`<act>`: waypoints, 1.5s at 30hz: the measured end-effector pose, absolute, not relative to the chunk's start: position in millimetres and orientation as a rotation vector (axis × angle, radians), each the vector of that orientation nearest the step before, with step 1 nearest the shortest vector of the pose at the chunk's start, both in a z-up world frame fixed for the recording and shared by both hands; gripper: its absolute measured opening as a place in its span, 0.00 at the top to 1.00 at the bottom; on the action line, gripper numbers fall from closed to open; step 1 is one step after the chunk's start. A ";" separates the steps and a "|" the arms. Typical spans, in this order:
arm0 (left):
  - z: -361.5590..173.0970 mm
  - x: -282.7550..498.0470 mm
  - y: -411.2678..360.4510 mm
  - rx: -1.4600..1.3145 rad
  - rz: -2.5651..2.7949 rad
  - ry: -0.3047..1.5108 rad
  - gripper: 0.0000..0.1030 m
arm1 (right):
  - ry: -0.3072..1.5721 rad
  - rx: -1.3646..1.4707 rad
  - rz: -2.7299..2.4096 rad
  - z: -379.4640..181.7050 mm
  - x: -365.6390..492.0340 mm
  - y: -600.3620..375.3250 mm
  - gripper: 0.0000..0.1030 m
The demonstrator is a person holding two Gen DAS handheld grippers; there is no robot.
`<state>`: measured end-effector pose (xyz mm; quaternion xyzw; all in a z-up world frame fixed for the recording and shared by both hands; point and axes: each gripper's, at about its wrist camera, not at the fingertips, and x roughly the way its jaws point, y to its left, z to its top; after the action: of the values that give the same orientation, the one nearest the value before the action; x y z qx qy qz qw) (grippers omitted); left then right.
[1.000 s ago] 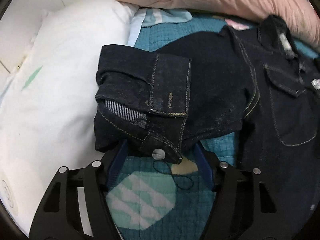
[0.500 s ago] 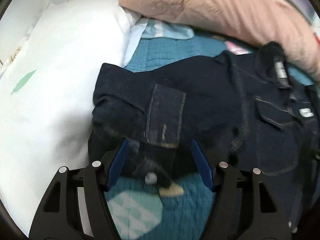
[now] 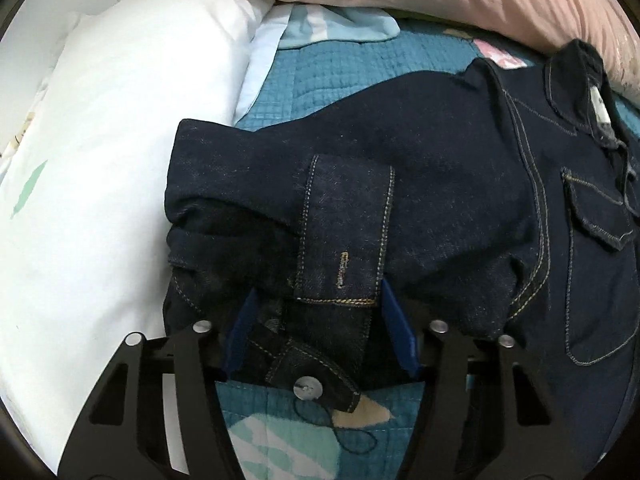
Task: Fold large clothes
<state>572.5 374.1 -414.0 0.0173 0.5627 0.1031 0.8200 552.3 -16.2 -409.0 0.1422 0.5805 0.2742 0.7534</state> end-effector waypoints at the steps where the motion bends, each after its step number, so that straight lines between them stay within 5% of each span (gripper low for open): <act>1: -412.6 571.7 377.0 0.011 0.221 1.195 0.53 | 1.267 0.311 0.596 -408.4 552.5 -18.7 0.88; 2: -410.7 570.9 379.8 -0.025 0.215 1.188 0.63 | 1.266 0.312 0.593 -408.3 552.2 -20.4 0.88; 8: -401.8 566.4 380.2 -0.035 0.265 1.140 0.82 | 1.264 0.323 0.576 -407.7 550.0 -34.0 0.87; 13: -393.0 557.4 373.2 -0.056 0.288 1.113 0.88 | 1.265 0.332 0.575 -408.3 546.3 -39.8 0.86; 22: -351.3 552.2 356.2 -0.304 0.130 1.002 0.88 | 1.255 0.355 0.563 -406.7 546.5 -58.5 0.85; 30: -310.3 567.4 256.6 -0.369 -0.144 0.928 0.89 | 1.218 0.367 0.510 -398.3 545.8 -92.7 0.85; 45: -381.0 623.3 66.6 -0.491 -0.375 1.093 0.88 | 1.087 0.403 0.299 -386.3 556.7 -208.7 0.87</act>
<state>623.3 66.6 -381.0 -0.2297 0.5114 -0.1756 0.8092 556.7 -208.7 -386.3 0.1898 0.5115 0.1406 0.8262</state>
